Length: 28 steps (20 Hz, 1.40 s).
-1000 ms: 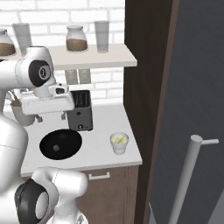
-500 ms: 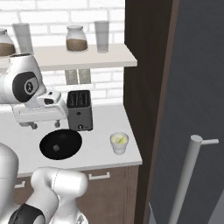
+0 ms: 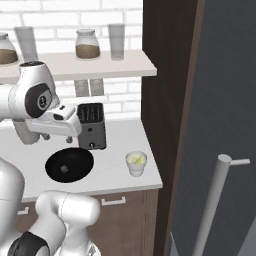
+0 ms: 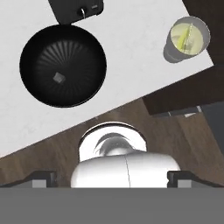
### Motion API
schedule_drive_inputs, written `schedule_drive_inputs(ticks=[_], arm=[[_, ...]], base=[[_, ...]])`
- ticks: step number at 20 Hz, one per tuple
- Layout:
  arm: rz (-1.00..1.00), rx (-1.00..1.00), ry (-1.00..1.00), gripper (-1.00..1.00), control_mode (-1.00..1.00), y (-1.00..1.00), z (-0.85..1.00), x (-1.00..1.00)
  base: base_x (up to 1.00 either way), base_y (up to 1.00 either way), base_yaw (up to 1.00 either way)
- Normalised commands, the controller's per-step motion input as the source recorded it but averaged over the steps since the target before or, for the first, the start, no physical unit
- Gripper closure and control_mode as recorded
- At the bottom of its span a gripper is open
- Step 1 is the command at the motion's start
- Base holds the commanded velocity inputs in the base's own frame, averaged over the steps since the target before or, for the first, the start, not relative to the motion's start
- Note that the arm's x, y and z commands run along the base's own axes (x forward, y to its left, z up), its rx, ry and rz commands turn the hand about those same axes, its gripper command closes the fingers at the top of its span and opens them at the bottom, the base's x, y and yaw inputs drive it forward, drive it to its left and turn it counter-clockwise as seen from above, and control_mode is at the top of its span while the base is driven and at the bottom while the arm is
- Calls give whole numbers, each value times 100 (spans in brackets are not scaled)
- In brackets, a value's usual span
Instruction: Grab a lemon wedge from the fridge and one ice cube from the ice bowl, and put them in the glass of lemonade.
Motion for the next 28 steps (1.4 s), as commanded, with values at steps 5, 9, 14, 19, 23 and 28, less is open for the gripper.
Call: schedule_drive_inputs(ticks=[5, 9, 14, 19, 23, 28], arm=[[-21, 17, -25, -100, -100, 0, 0, -1], [-14, 4, -28, -100, -100, 1, 0, 0], [-9, 0, -30, -100, -100, 4, 0, 3], [0, 1, -17, -100, -100, -1, 4, -6], [0, 4, -9, -100, -100, -2, 6, -24], [0, 1, -6, -100, -100, 0, 8, 0]], base=[[0, 0, 0], [0, 0, 0], [0, 0, 0], [0, 0, 0], [0, 0, 0], [0, 0, 0]])
